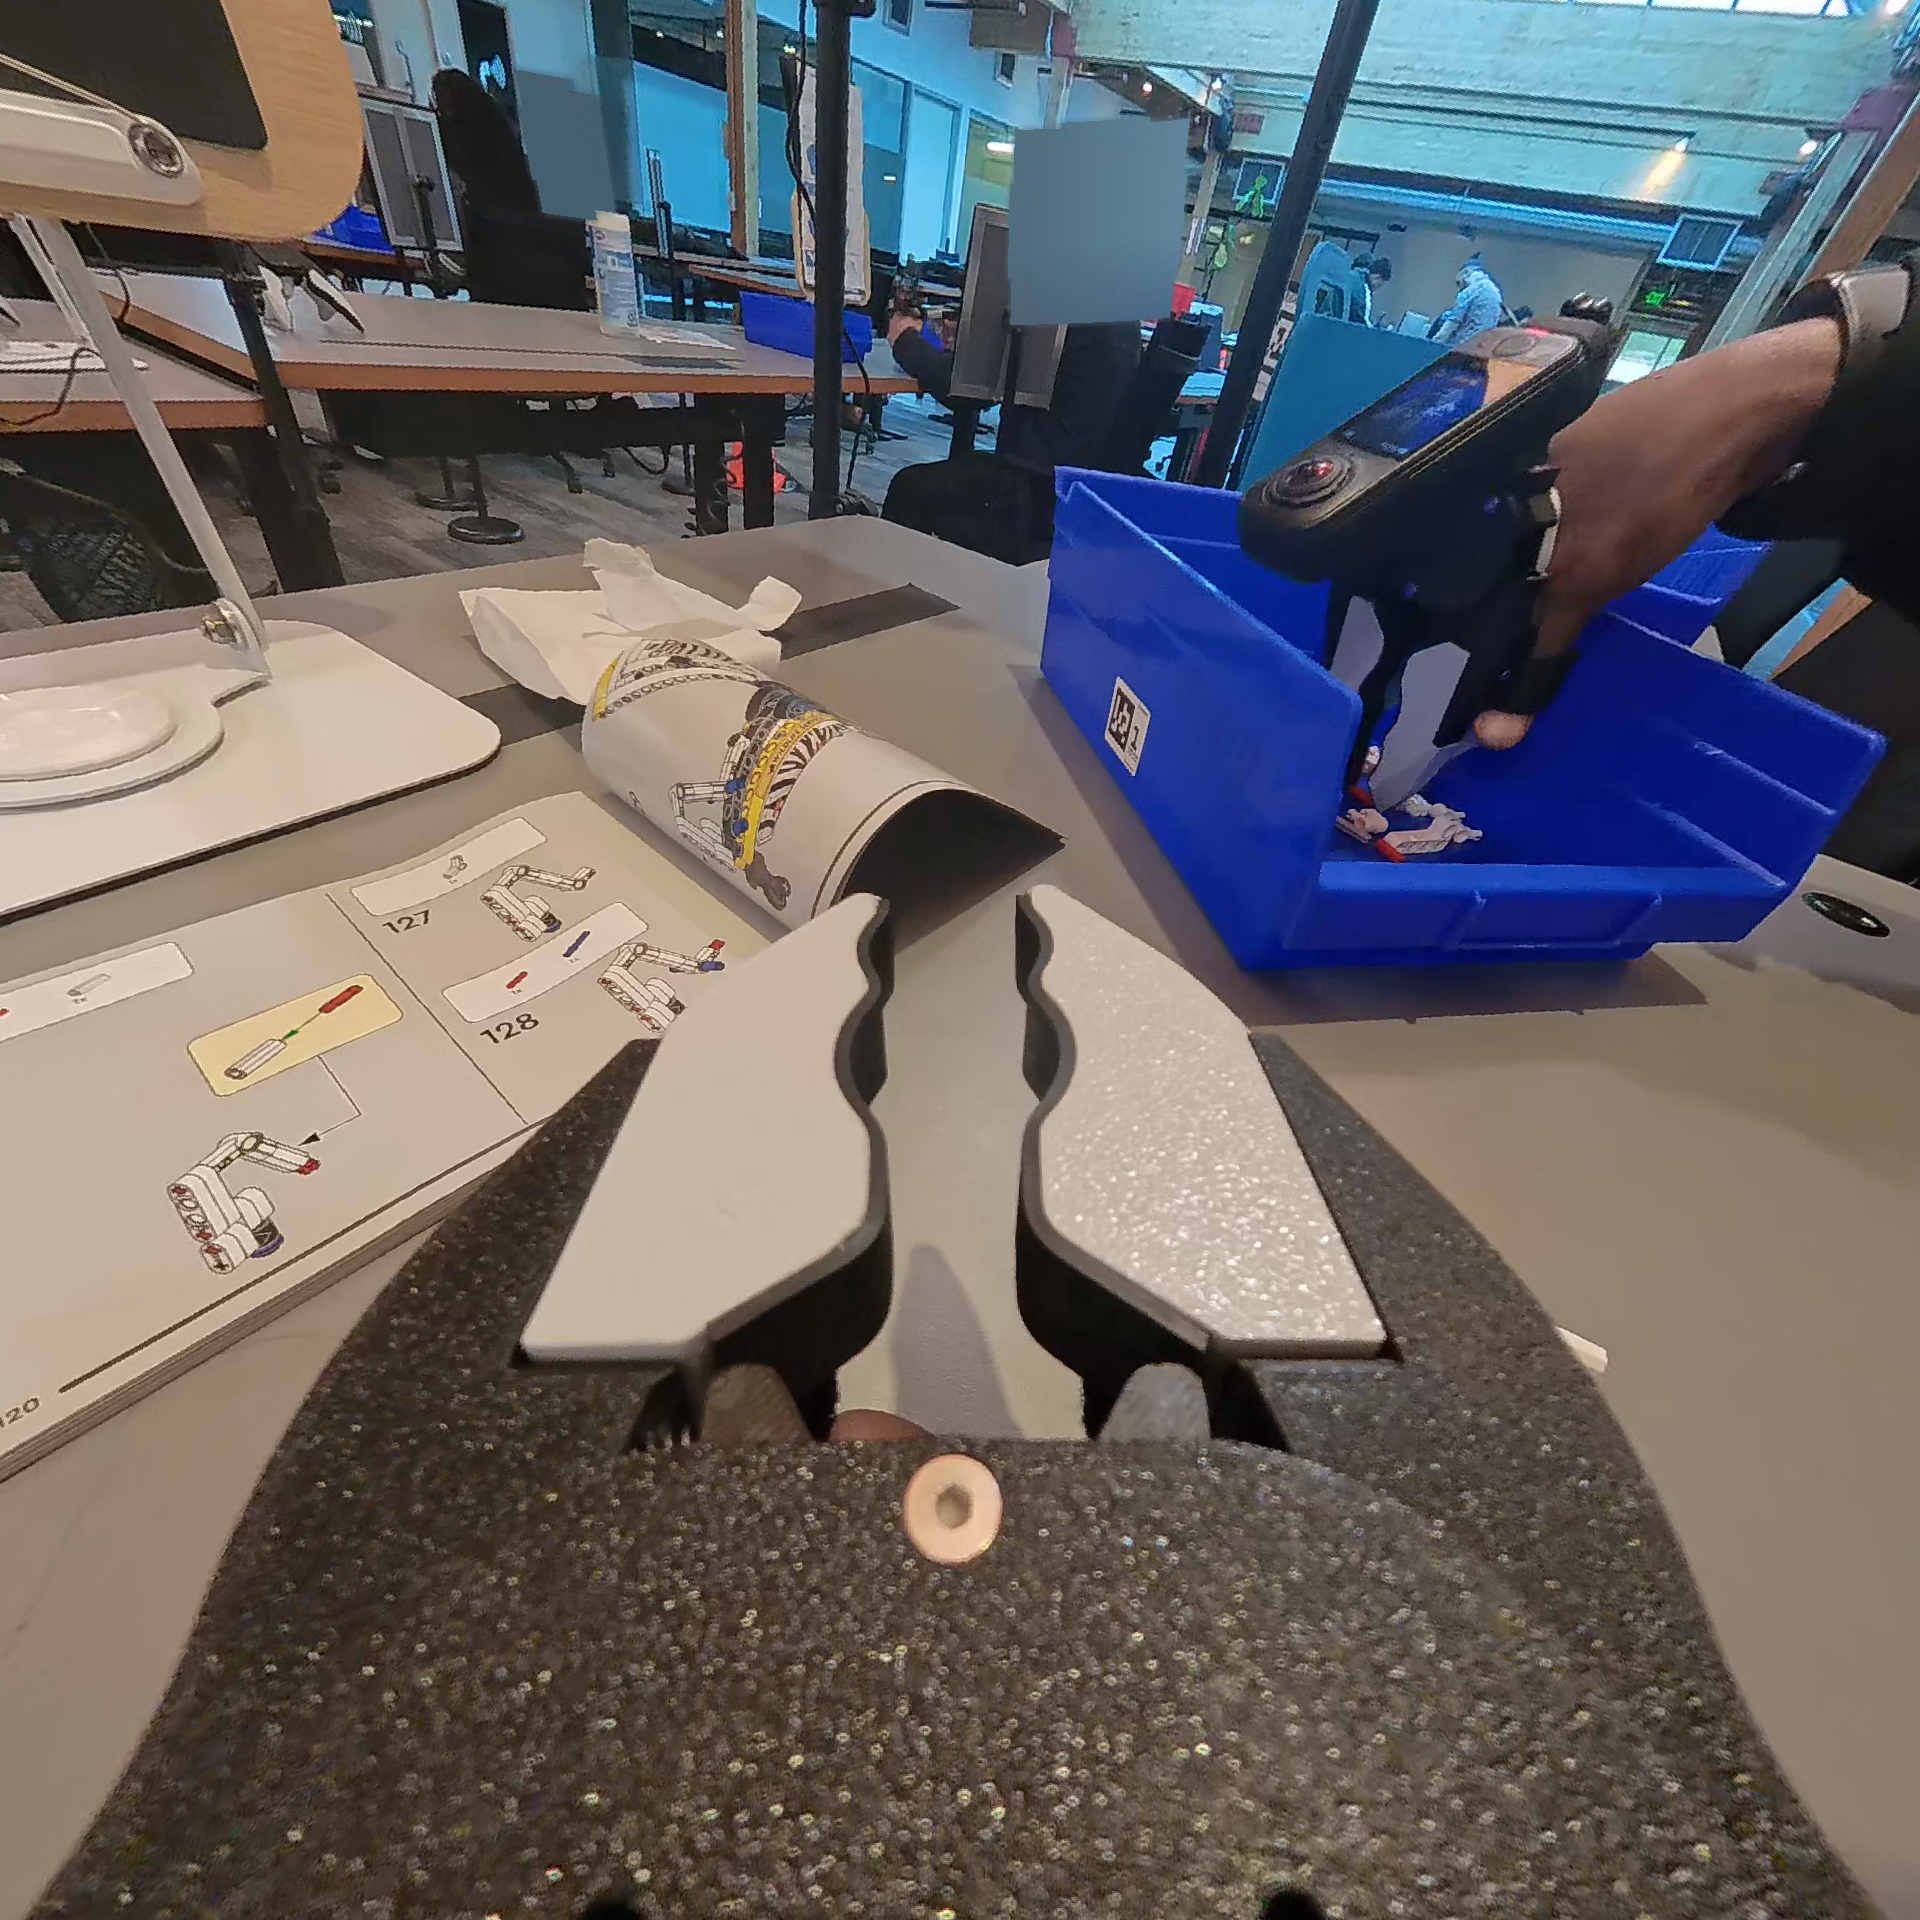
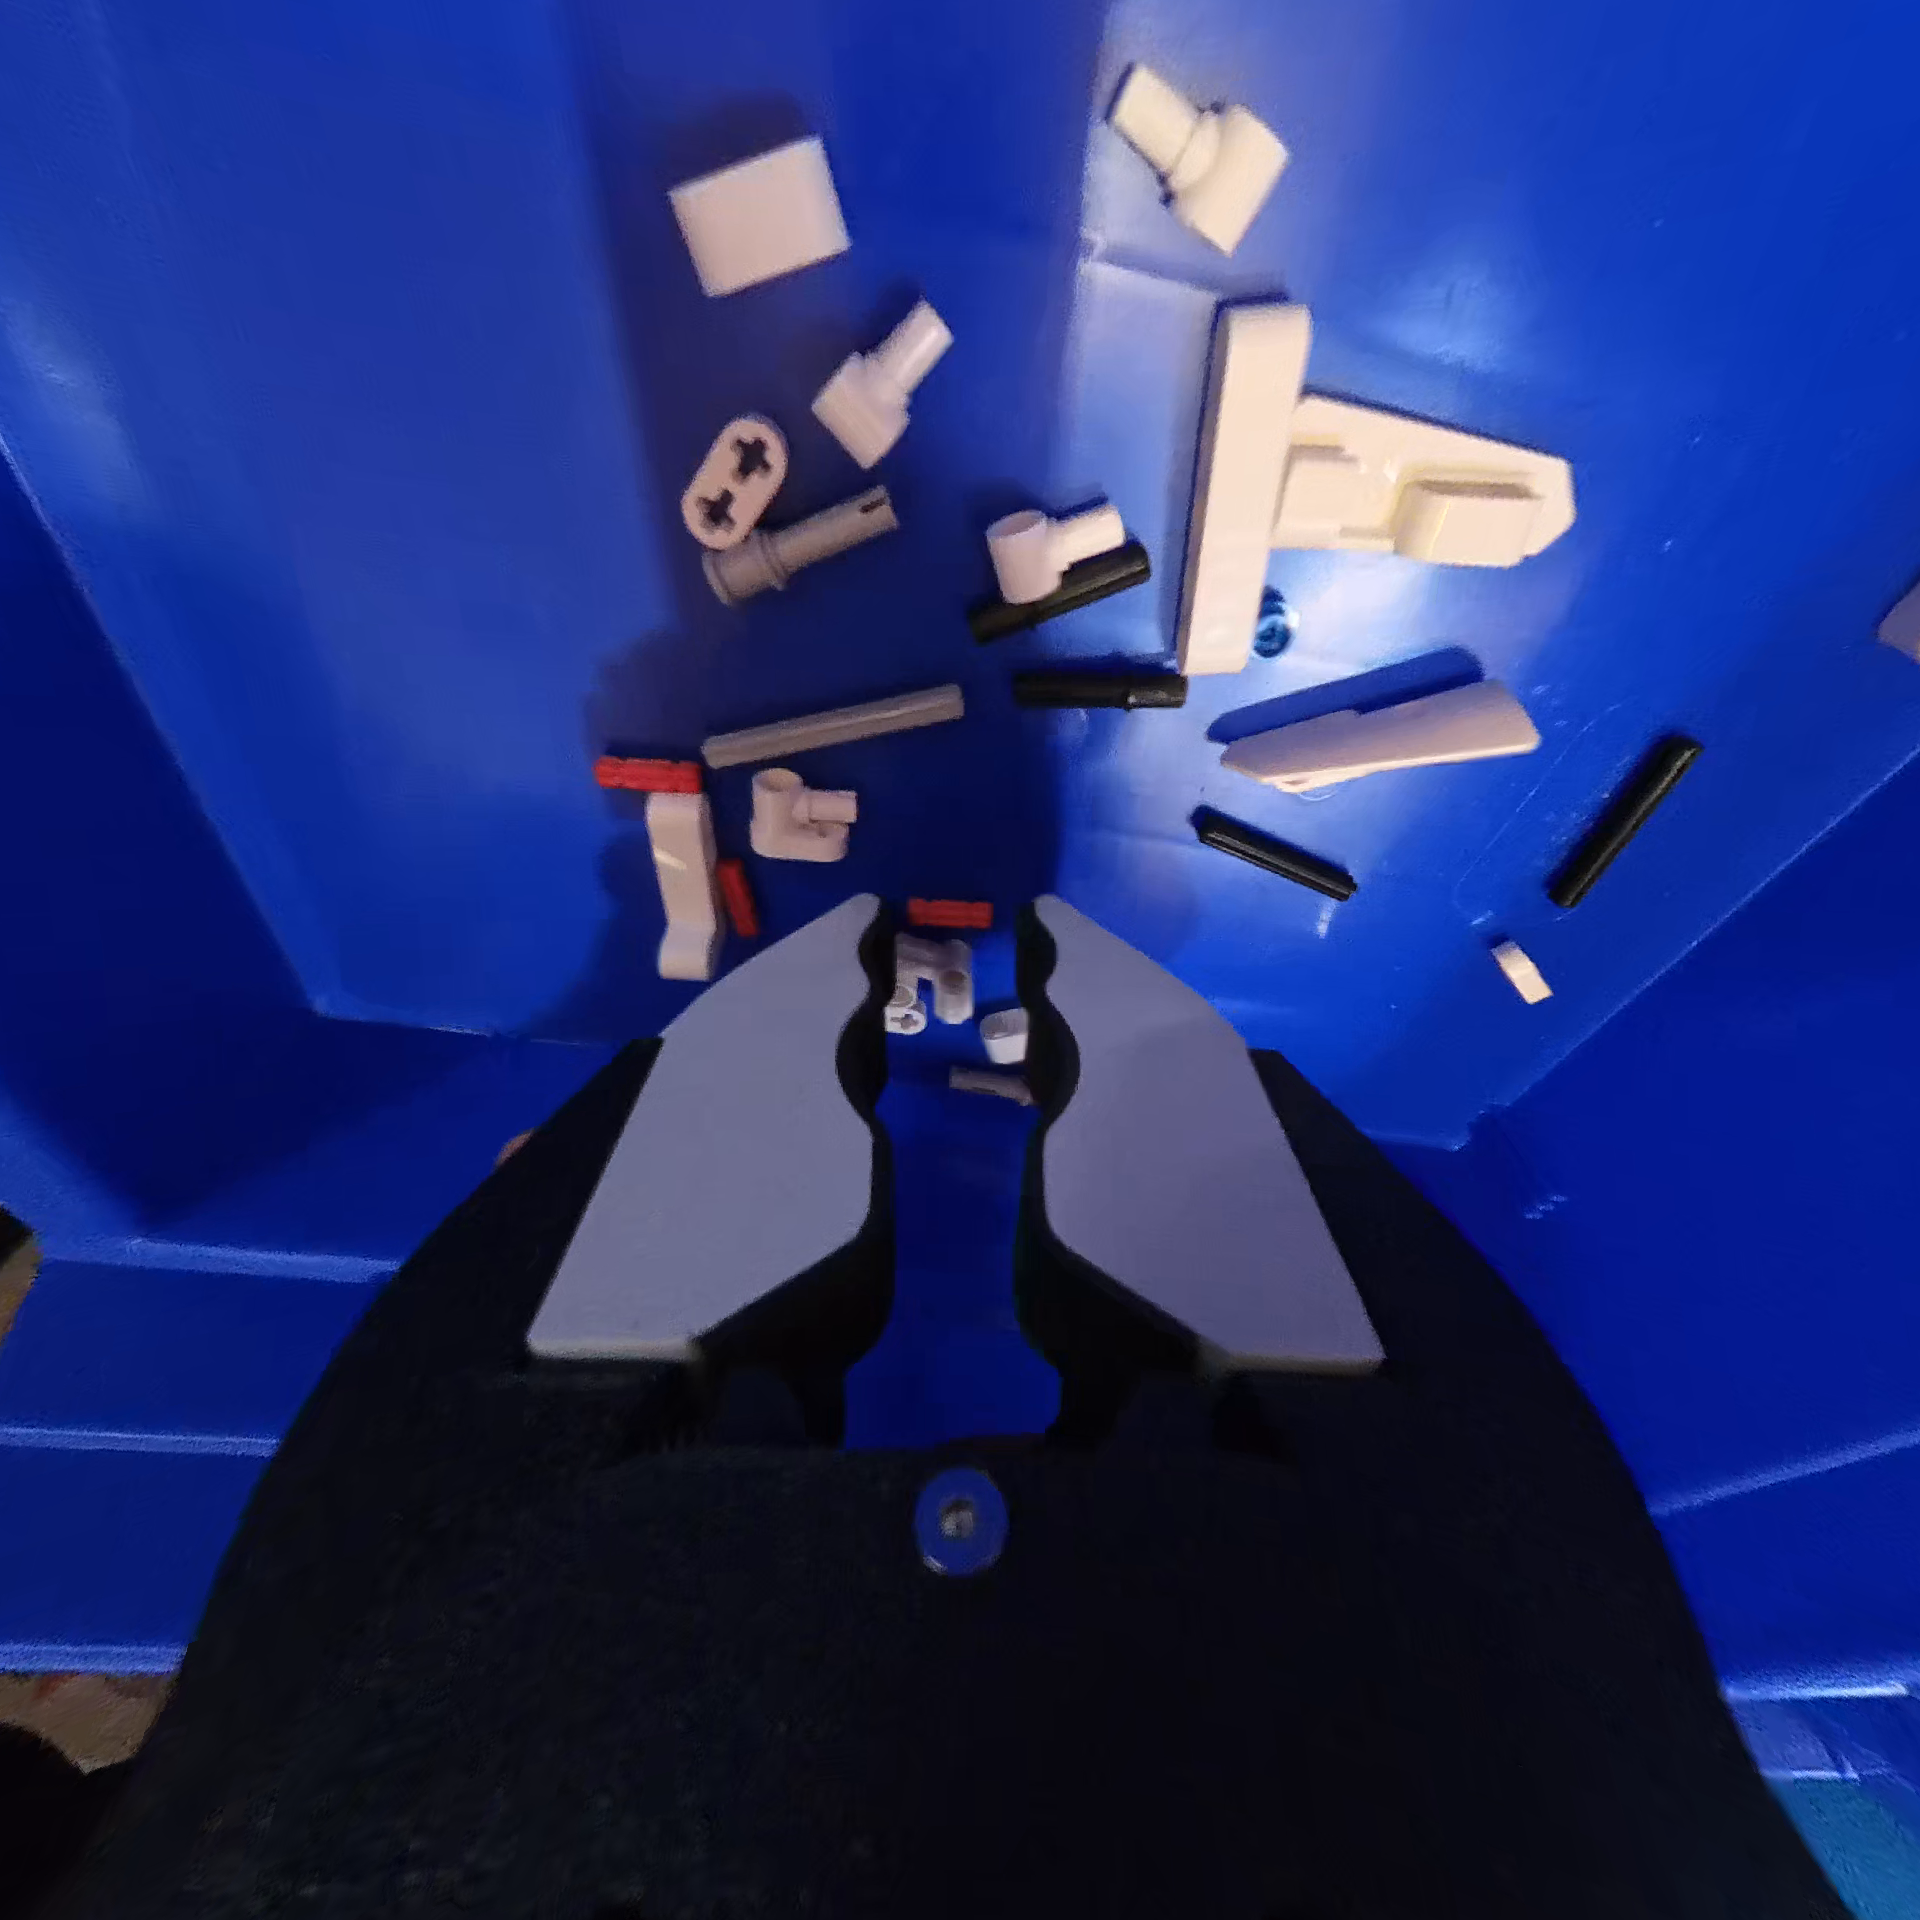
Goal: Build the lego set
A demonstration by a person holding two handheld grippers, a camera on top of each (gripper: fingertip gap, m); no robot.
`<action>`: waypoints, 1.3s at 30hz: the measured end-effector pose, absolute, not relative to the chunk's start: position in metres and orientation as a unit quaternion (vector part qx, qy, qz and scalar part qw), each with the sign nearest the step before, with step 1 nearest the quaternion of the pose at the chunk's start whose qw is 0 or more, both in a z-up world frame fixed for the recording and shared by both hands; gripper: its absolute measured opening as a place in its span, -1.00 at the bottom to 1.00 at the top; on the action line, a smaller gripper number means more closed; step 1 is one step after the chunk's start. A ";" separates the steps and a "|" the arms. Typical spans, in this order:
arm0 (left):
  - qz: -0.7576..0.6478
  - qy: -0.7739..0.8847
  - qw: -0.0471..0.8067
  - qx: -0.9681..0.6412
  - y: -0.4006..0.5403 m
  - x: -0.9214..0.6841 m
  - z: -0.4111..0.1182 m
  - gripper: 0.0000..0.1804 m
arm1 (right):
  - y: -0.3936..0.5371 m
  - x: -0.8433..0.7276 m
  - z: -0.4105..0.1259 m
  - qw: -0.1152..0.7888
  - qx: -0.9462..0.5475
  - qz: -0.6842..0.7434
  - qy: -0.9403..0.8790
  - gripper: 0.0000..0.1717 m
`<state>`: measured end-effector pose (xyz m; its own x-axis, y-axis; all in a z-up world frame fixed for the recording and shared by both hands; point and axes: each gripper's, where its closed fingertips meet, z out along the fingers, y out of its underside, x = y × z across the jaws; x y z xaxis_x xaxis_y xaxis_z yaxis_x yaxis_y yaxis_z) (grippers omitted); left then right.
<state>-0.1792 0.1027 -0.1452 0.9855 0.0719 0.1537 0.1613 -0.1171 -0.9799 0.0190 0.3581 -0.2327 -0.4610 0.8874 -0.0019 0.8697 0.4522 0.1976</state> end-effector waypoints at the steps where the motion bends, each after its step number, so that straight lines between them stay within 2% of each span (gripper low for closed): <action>1: -0.034 -0.078 0.660 -0.747 0.103 -0.179 -0.145 -0.76 | 0.356 0.019 -0.233 0.054 0.515 0.083 0.852 -0.81; 9: -0.027 -0.074 0.661 -0.746 0.102 -0.178 -0.145 -0.76 | 0.353 0.016 -0.228 0.033 0.526 0.071 0.847 -0.82; 13: -0.005 -0.079 0.660 -0.747 0.100 -0.182 -0.144 -0.76 | 0.334 0.002 -0.196 -0.028 0.532 0.020 0.846 -0.82; 18: 0.026 -0.058 0.661 -0.748 0.095 -0.177 -0.141 -0.79 | 0.277 -0.006 -0.146 -0.113 0.514 -0.027 0.850 -0.82; 22: 0.030 -0.041 0.673 -0.738 0.090 -0.166 -0.131 -0.82 | 0.209 -0.004 -0.130 -0.141 0.472 -0.072 0.867 -0.82; 31: 0.007 0.002 0.676 -0.737 0.073 -0.142 -0.135 -0.82 | 0.090 -0.060 -0.160 -0.130 0.455 -0.258 0.842 -0.82; 39: -0.075 -0.081 0.637 -0.763 0.060 -0.155 -0.150 -0.85 | 0.065 -0.125 -0.191 -0.216 0.434 -0.300 0.822 -0.82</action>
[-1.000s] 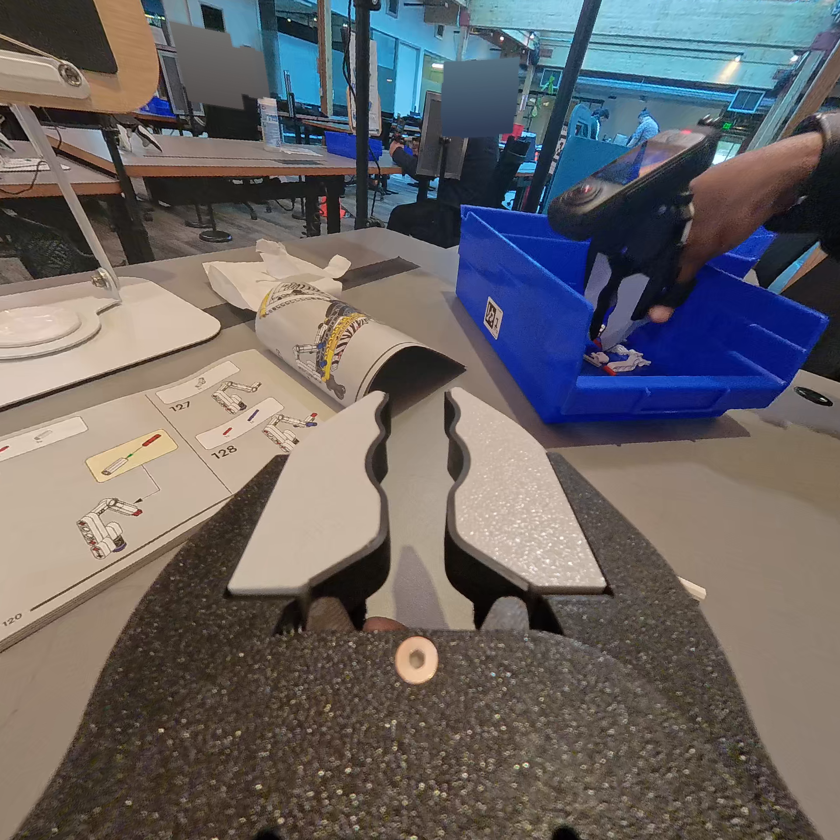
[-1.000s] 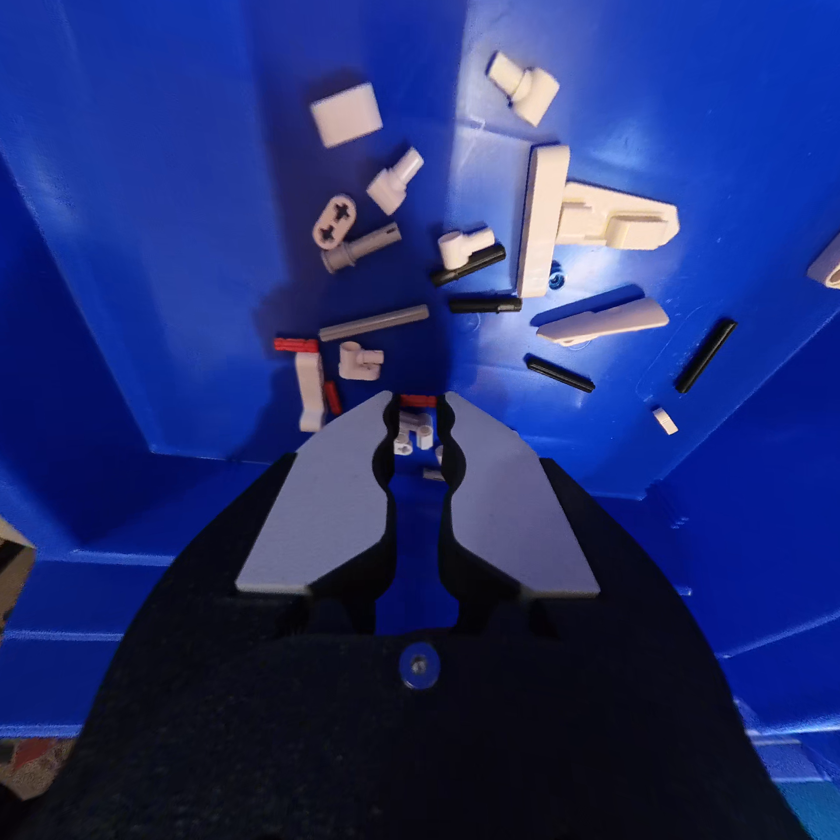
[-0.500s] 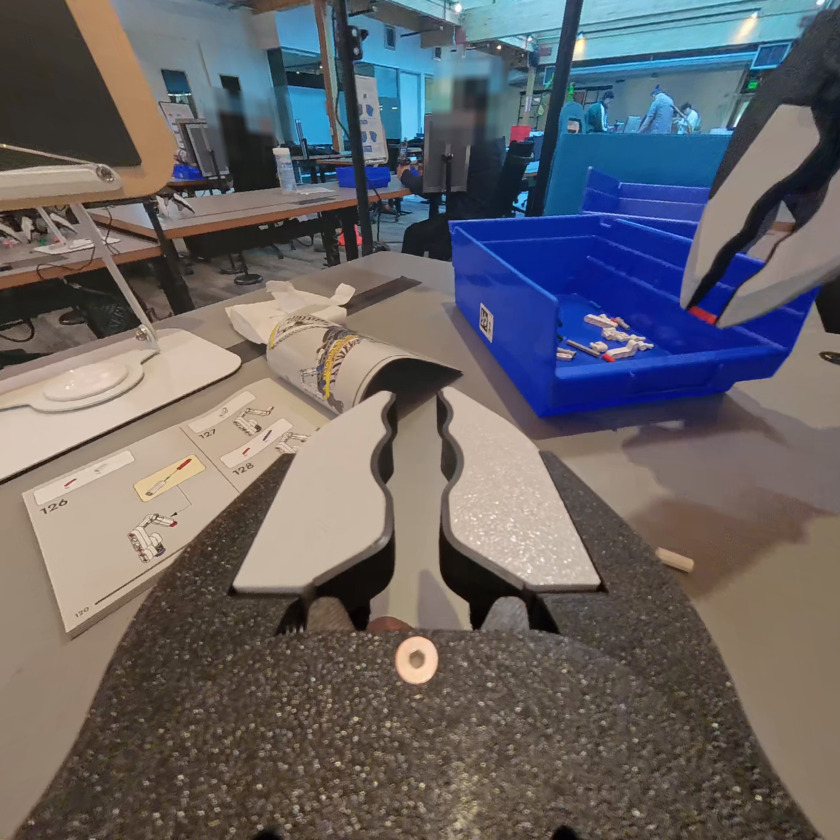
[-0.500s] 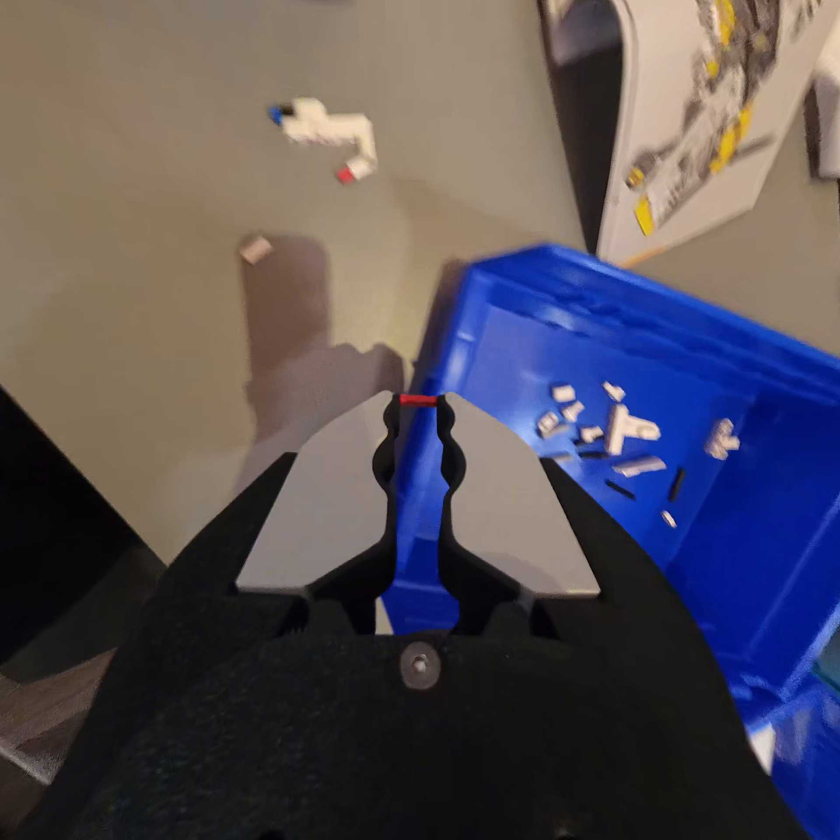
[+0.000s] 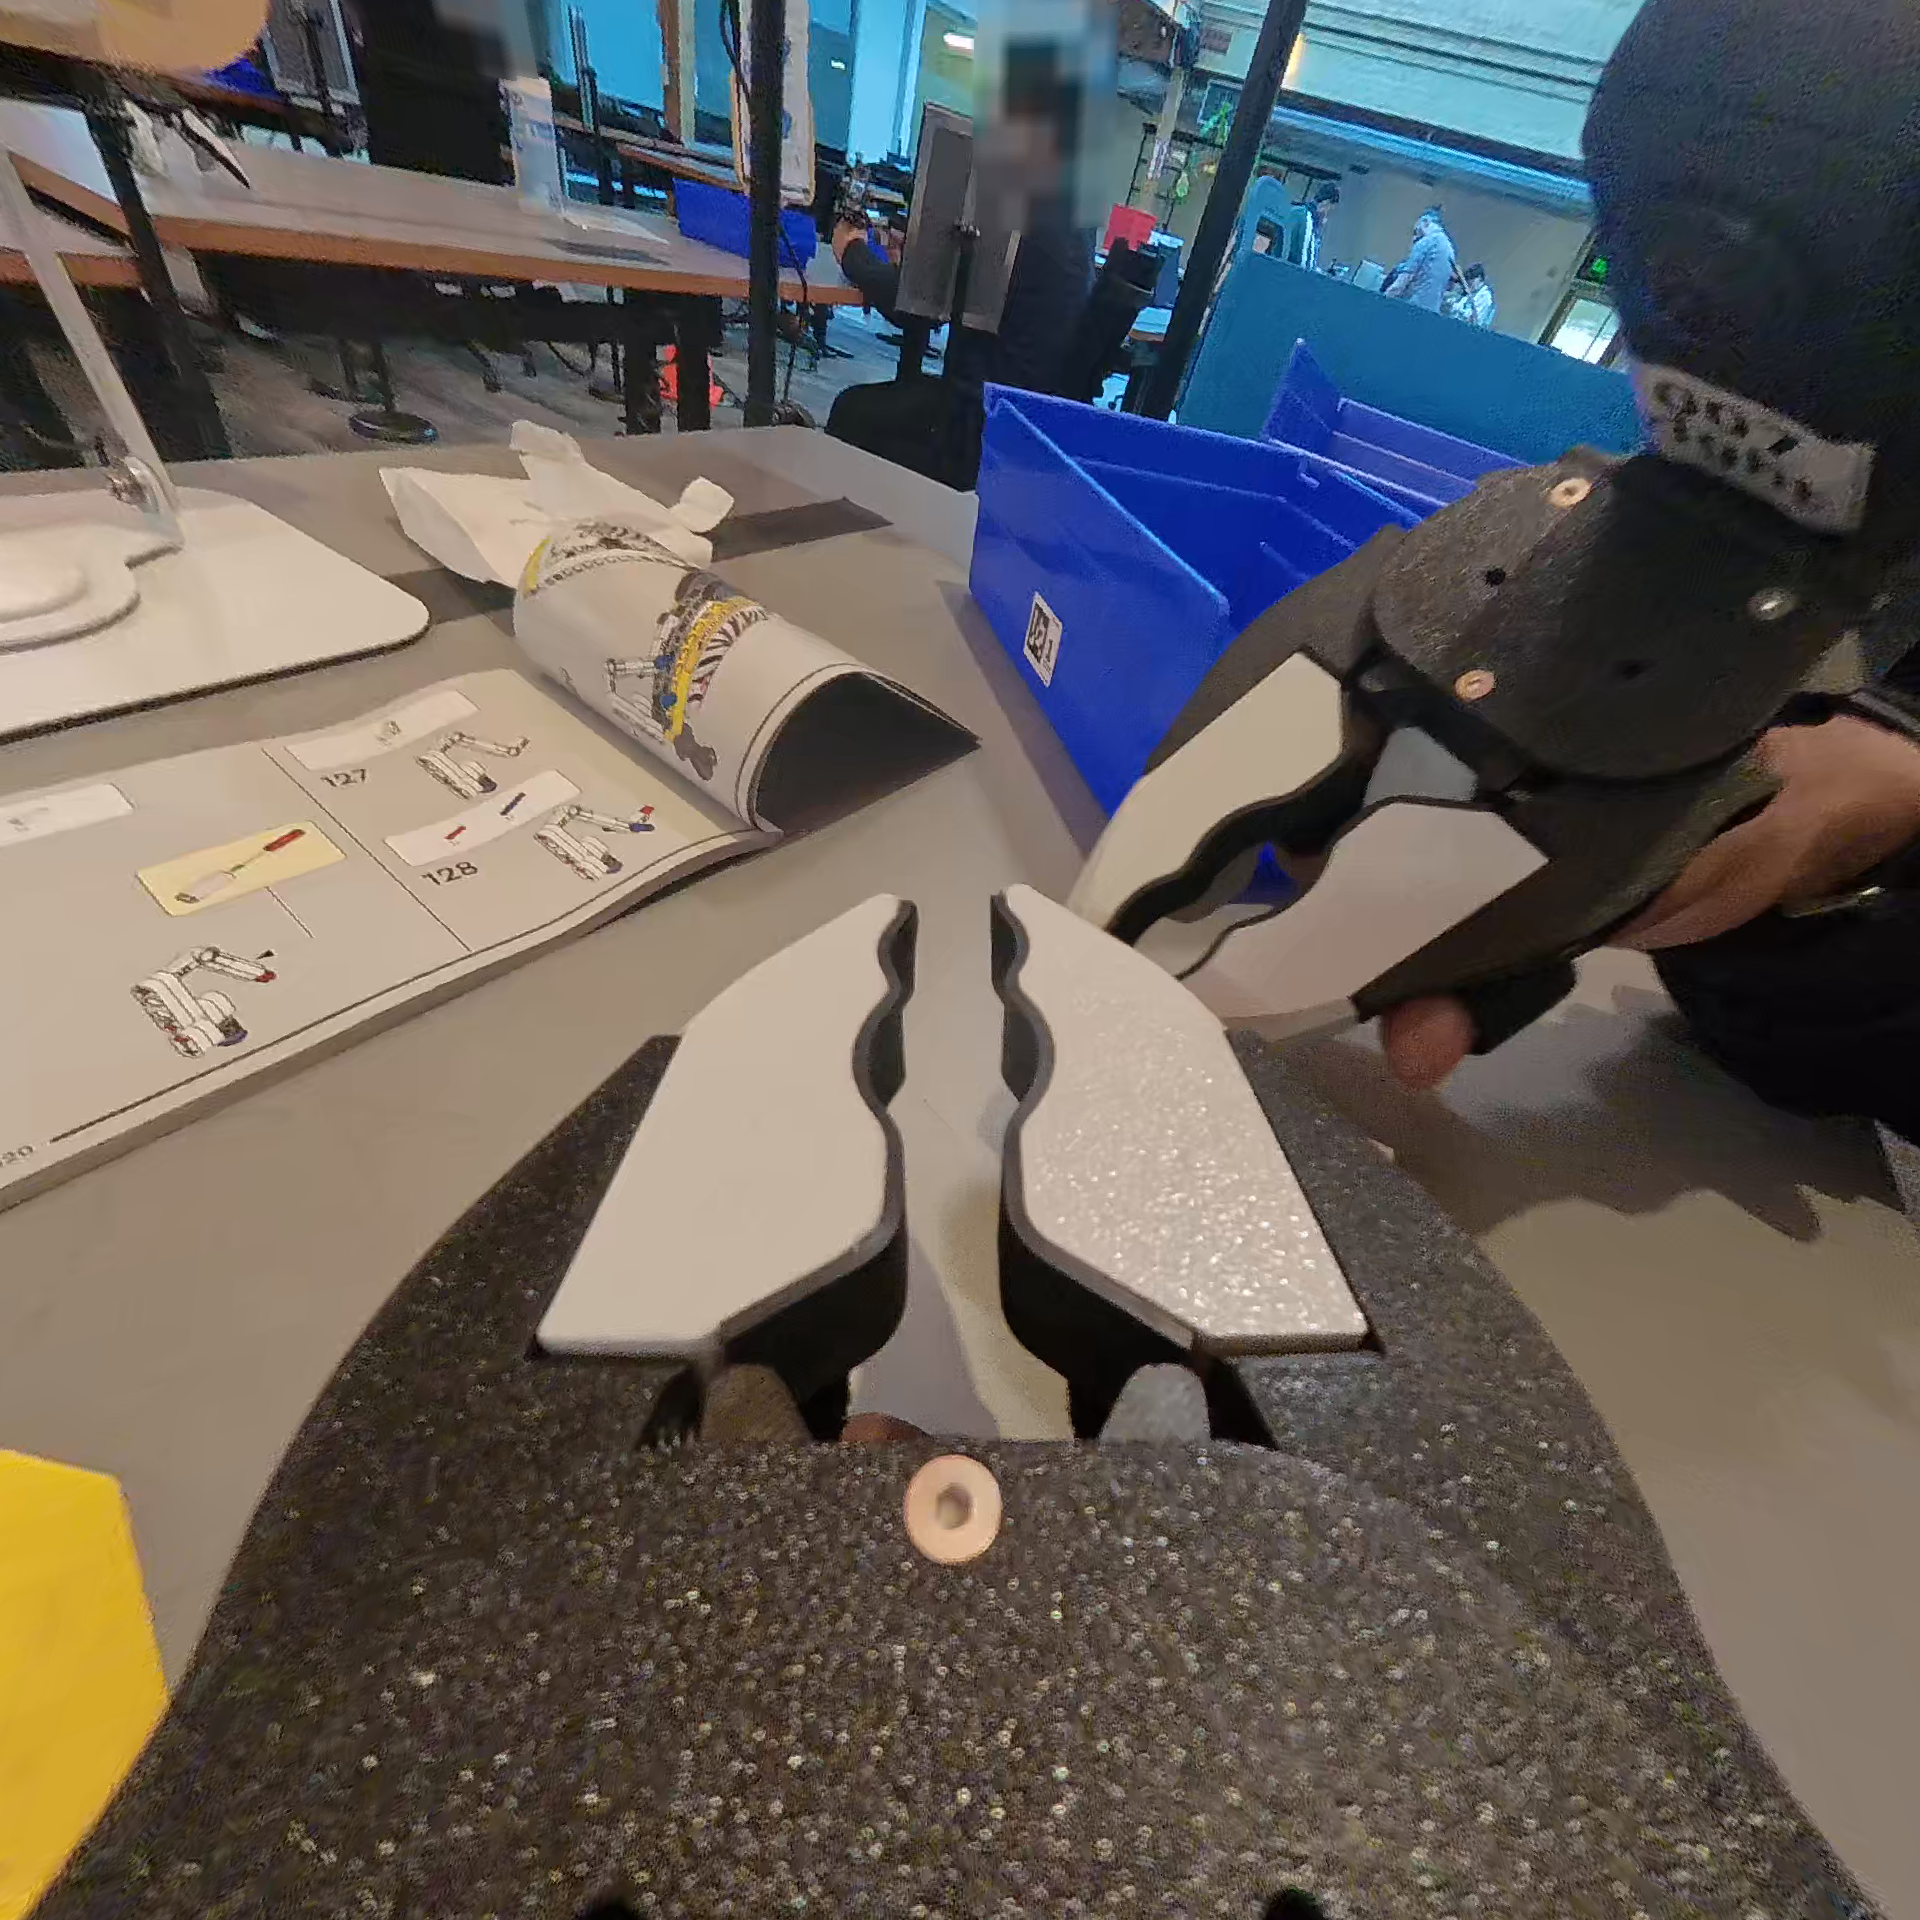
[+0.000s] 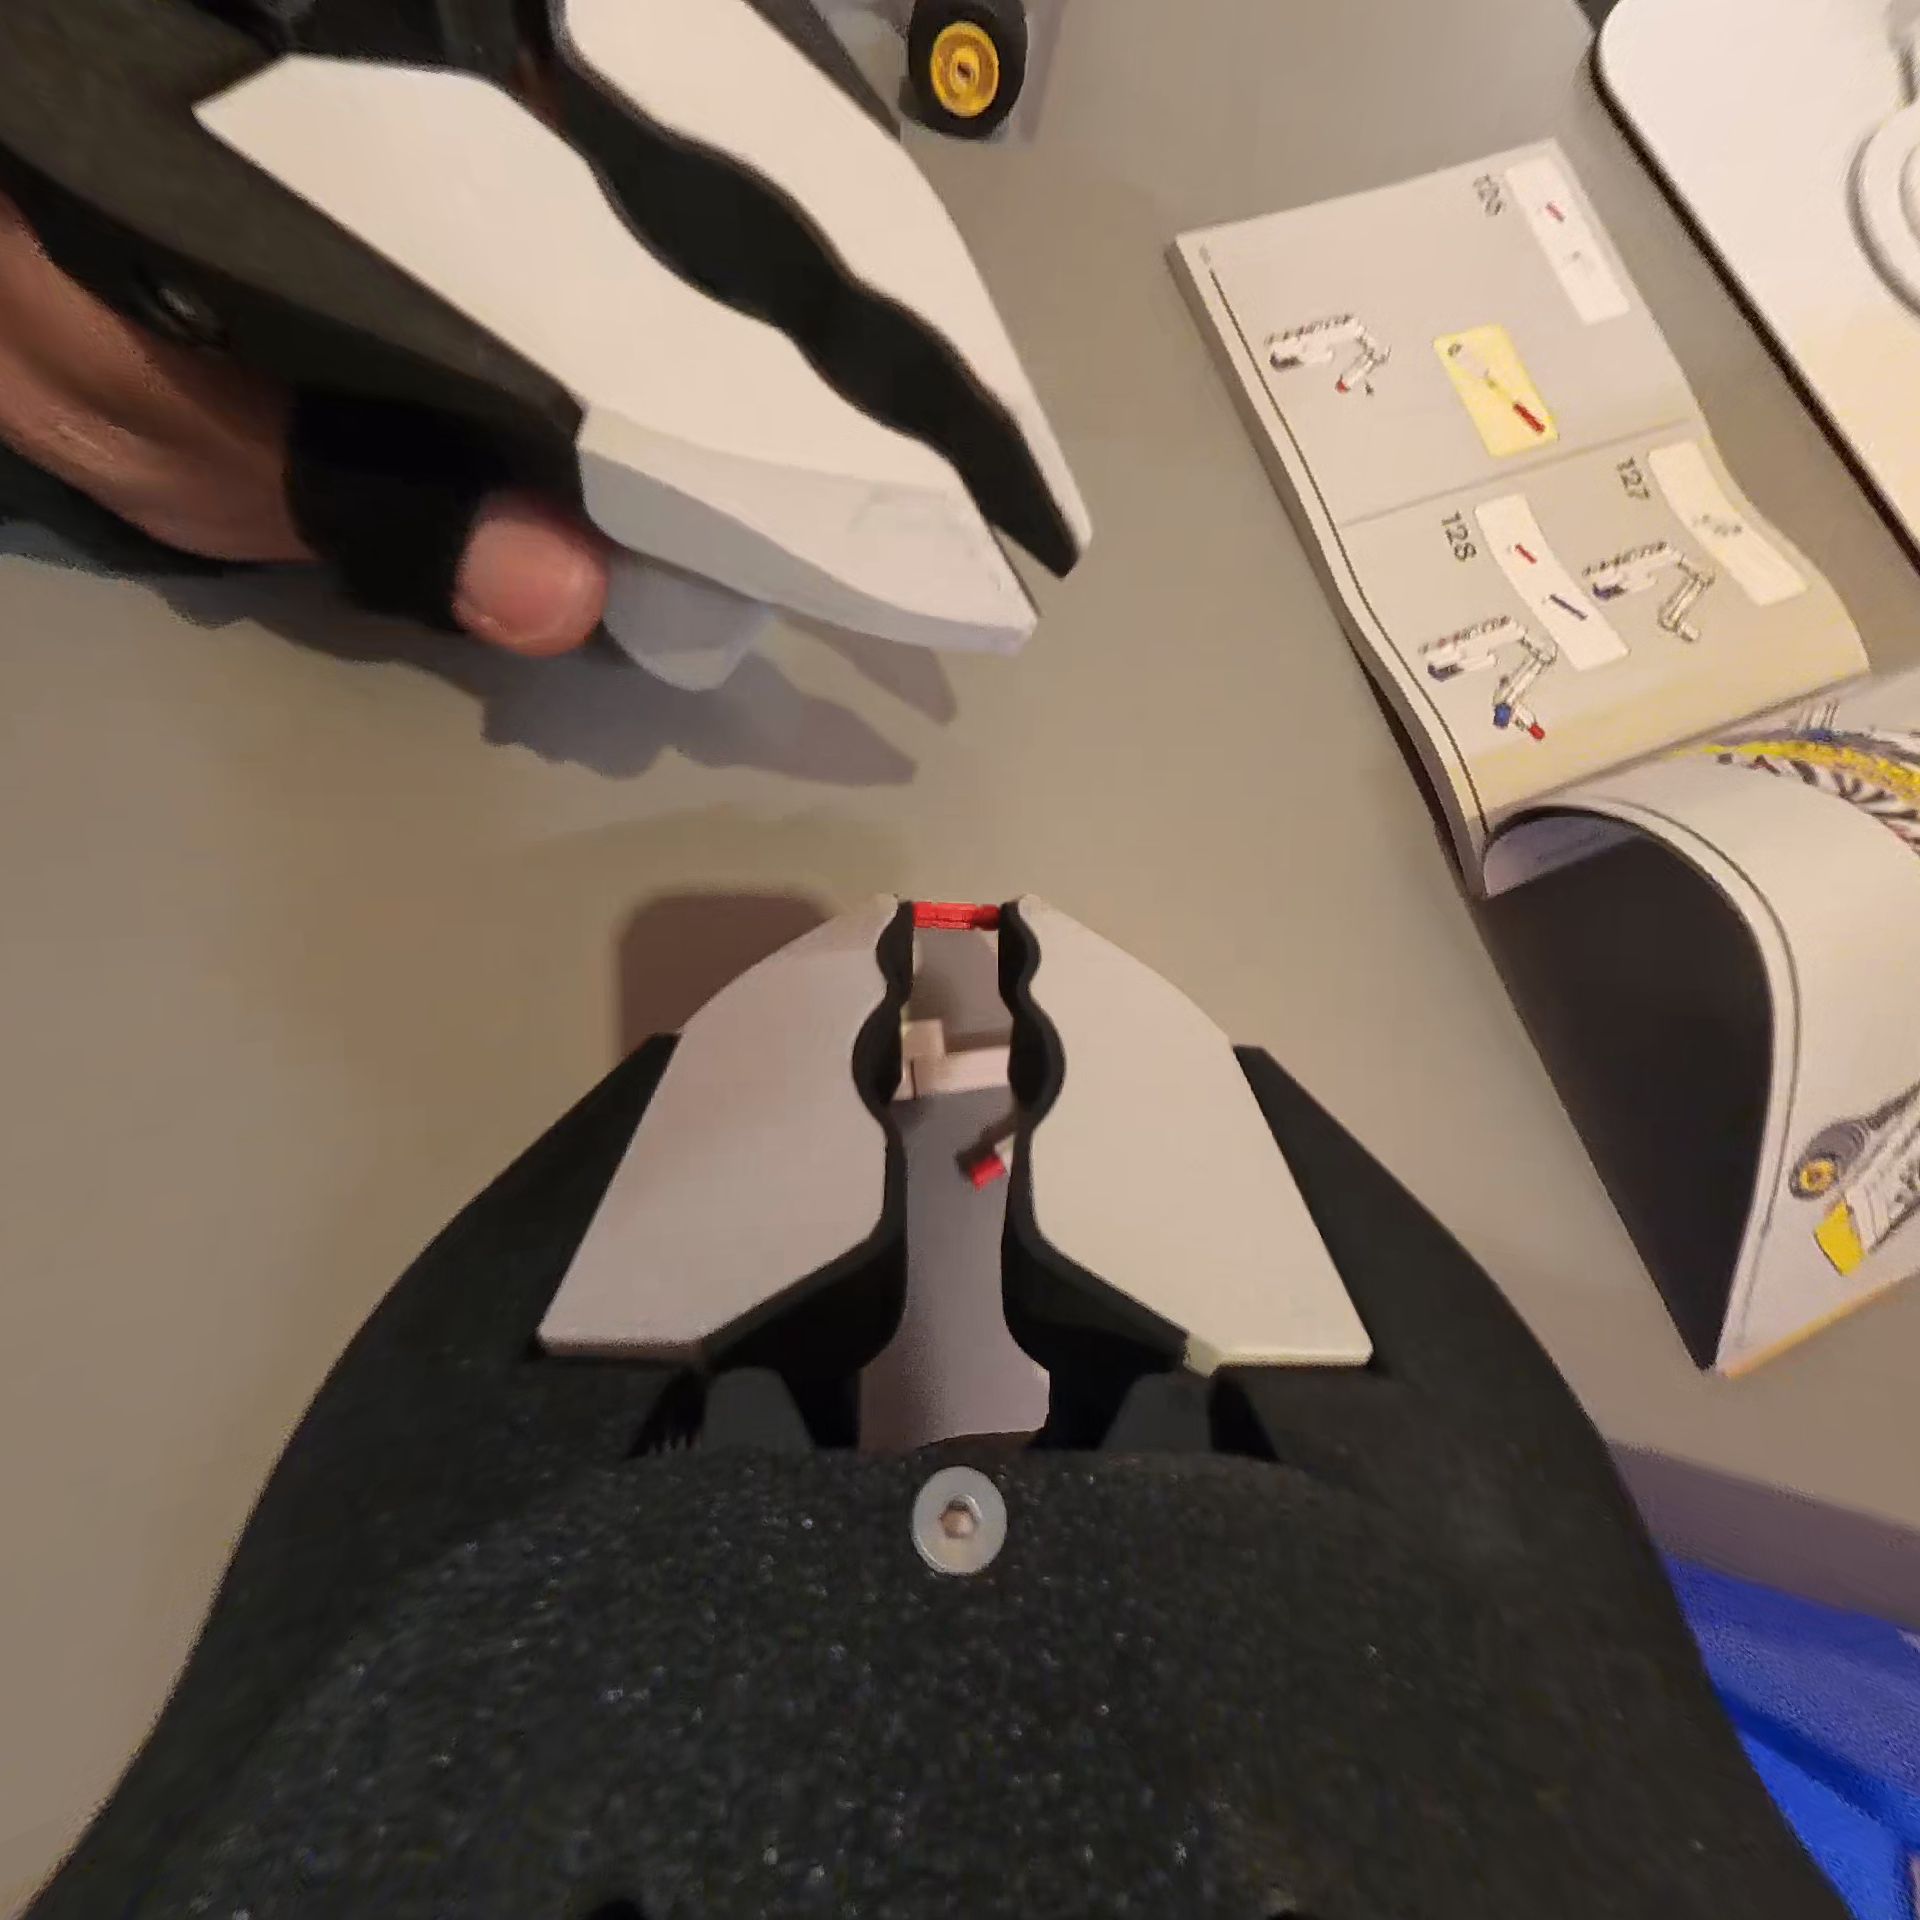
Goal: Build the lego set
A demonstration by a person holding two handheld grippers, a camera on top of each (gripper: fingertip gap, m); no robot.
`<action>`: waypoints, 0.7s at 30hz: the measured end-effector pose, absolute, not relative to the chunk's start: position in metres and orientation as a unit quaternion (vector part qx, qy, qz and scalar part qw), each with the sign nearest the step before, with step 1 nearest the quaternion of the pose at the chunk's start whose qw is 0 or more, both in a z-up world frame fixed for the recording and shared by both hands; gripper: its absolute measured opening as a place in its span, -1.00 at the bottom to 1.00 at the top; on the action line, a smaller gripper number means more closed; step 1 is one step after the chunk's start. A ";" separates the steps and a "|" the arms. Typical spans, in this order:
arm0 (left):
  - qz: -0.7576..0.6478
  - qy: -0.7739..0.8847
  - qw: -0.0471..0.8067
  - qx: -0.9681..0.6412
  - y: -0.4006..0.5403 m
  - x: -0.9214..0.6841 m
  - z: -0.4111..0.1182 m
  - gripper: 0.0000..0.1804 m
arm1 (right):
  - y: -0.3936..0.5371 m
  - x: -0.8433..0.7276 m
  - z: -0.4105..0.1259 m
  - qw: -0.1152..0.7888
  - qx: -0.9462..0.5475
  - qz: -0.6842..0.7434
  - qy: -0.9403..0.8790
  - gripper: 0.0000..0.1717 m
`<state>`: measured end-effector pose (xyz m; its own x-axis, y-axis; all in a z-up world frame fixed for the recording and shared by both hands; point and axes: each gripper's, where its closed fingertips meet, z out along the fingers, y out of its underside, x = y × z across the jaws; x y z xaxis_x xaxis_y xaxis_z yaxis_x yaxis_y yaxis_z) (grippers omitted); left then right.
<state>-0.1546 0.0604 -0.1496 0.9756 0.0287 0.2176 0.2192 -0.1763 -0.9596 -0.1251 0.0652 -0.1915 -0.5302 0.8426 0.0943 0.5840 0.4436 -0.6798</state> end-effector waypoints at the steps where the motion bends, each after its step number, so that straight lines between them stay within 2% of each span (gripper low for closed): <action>1: -0.077 -0.081 0.634 -0.765 0.060 -0.154 -0.150 -0.85 | 0.065 -0.129 -0.192 0.225 -0.434 0.309 -0.816 -0.82; 5: -0.070 -0.068 0.627 -0.773 0.062 -0.150 -0.154 -0.84 | 0.071 -0.131 -0.195 0.237 -0.453 0.348 -0.786 -0.82; 13: -0.008 0.020 0.647 -0.762 0.065 -0.147 -0.149 -0.79 | 0.067 -0.129 -0.174 0.190 -0.499 0.463 -0.707 -0.82; 21: 0.033 0.078 0.650 -0.755 0.066 -0.142 -0.149 -0.78 | 0.066 -0.130 -0.168 0.094 -0.542 0.554 -0.625 -0.82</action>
